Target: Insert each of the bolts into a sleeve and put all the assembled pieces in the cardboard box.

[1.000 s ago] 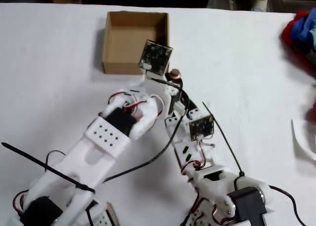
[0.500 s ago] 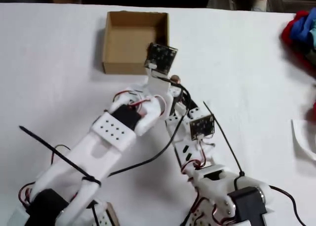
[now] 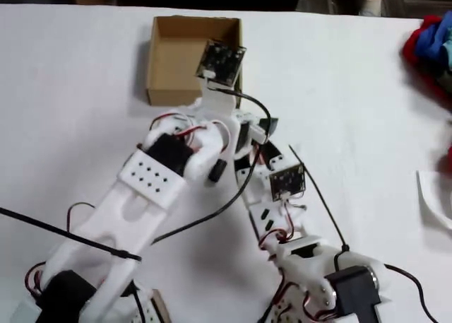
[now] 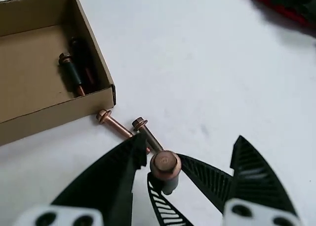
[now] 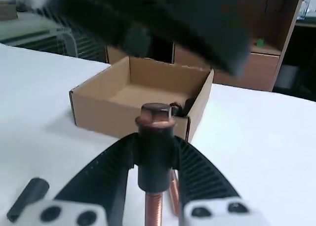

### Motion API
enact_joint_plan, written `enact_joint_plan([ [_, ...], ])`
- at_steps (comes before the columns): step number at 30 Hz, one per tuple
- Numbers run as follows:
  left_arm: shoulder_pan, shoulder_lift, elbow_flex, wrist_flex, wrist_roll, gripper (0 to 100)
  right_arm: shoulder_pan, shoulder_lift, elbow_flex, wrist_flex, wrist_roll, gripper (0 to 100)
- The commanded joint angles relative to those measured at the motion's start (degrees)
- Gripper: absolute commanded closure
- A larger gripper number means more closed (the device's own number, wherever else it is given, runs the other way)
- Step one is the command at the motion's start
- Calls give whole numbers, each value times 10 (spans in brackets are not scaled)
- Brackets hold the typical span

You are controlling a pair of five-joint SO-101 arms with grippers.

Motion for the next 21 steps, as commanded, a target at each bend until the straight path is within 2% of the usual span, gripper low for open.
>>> enact_joint_plan([
  [1, -6, -4, -29, 0, -4, 718, 2, -26, -20, 0, 4, 978],
  [4, -26, -25, -44, 0, -1, 719, 2, -26, -20, 0, 4, 978],
  [7, -89, -54, -76, 4, -1, 745, 3, -26, -20, 0, 0, 978],
  [11, -164, -75, -91, 82, -4, 818, 3, -26, -20, 0, 0, 978],
  [13, -192, -75, -81, 128, -8, 823, 3, -26, -21, 0, 0, 978],
  [17, -250, -75, -34, 140, -91, 823, 3, -26, -42, 31, 0, 978],
  [21, -295, -76, 10, 141, -149, 825, 0, -27, -105, 139, -1, 978],
])
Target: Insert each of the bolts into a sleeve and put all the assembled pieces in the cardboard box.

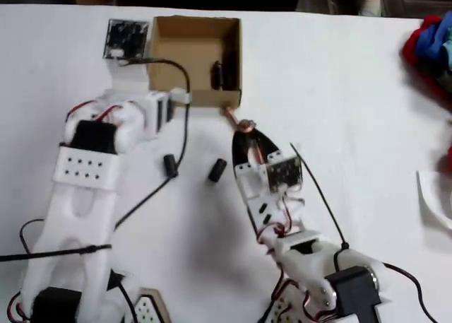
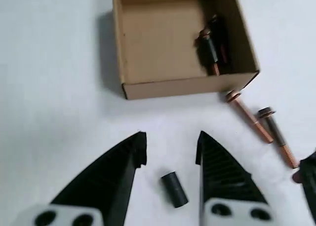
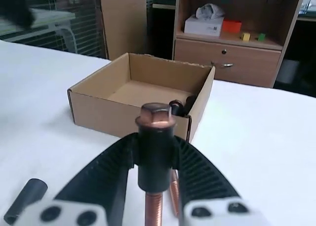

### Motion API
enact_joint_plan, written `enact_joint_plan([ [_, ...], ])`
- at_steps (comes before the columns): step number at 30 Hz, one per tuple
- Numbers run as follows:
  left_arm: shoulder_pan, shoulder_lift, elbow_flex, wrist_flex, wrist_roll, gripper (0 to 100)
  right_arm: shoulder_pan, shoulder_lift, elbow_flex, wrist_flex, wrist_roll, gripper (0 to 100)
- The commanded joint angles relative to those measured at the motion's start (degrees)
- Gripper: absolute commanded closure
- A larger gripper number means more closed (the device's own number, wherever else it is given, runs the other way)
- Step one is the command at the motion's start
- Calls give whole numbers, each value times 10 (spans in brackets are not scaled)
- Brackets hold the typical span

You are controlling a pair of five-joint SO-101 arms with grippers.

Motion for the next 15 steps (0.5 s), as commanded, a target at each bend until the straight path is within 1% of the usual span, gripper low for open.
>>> enact_joint_plan([
  [1, -38, -21, 21, 2, -48, 826, 0, -28, -77, 98, -1, 978],
  [4, -40, -20, 42, 2, -73, 826, 0, -30, -147, 233, -1, 978],
  [7, -40, -20, 56, -1, -81, 827, 2, -31, -228, 378, -1, 978],
  [15, -41, -18, 122, -98, -77, 827, -3, -31, -467, 771, 0, 978],
])
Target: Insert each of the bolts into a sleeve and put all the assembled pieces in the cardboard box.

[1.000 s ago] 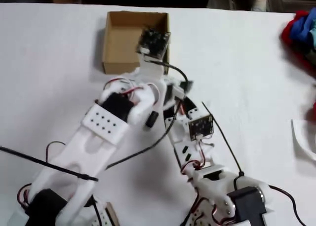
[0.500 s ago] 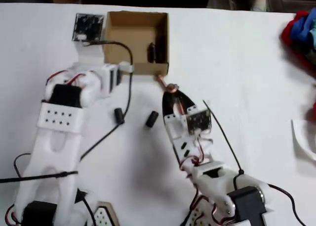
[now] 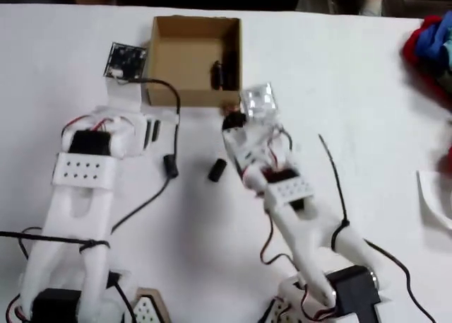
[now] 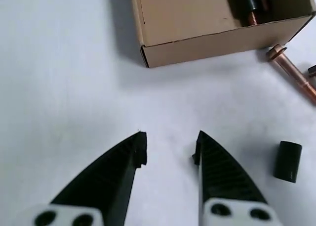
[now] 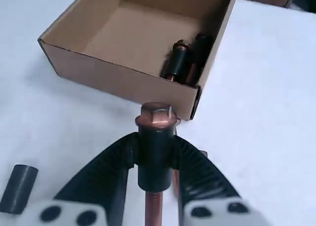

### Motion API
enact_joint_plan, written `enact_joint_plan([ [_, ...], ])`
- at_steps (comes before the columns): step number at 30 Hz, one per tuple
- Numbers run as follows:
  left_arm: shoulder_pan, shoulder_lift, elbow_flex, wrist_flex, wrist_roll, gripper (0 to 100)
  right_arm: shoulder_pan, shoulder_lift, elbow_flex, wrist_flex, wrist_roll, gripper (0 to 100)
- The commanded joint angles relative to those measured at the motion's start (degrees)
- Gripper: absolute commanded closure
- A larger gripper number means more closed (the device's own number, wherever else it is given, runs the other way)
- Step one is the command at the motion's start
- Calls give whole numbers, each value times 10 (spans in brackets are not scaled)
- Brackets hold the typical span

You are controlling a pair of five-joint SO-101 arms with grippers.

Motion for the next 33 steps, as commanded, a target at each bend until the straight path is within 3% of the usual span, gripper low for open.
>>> enact_joint_plan([
  [1, -7, -18, 15, -35, 0, 827, 0, -32, -125, 187, 4, 978],
  [4, -7, -18, 26, -39, 1, 827, 24, -31, -143, 279, 4, 976],
  [10, -48, -18, 30, -40, 1, 827, 32, -24, -175, 313, 4, 976],
  [14, -75, -7, 34, -50, 4, 827, 32, 25, -276, 375, 19, 977],
  [20, -89, 120, 23, -89, 83, 827, 32, 247, -623, 551, 24, 977],
  [25, -101, 211, -22, -84, 99, 827, 31, 468, -996, 684, 4, 977],
  [29, -96, 227, -36, -83, 99, 827, 30, 622, -1271, 709, 0, 978],
  [33, -92, 229, -33, -83, 99, 827, 21, 744, -1429, 682, -1, 978],
])
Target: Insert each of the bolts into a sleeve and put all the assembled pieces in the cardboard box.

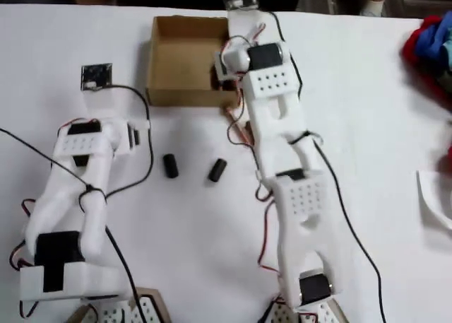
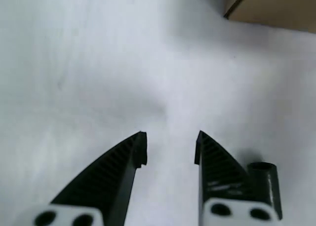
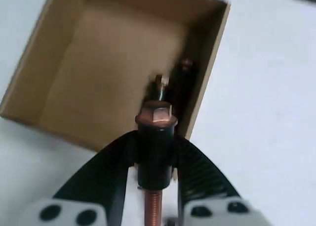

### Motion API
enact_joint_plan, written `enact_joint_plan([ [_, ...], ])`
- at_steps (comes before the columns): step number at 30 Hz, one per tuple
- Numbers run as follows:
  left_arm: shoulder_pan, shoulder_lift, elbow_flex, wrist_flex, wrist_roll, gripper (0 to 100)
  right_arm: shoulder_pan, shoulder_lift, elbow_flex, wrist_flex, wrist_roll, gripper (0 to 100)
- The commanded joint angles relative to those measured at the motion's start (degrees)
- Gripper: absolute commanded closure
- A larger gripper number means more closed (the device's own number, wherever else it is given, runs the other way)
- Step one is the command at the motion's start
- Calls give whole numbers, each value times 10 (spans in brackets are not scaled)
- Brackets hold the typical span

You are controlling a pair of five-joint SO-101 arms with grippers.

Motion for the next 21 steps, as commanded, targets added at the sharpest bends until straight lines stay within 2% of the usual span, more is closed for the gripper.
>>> enact_joint_plan([
  [1, 4, -1, -18, -10, 4, 827, -11, 80, -179, -37, -7, 978],
  [9, 4, -1, -9, -20, 4, 827, -24, 156, -176, -150, -182, 978],
  [21, 4, 0, -8, -23, 4, 827, -32, 164, -58, -248, -178, 978],
])
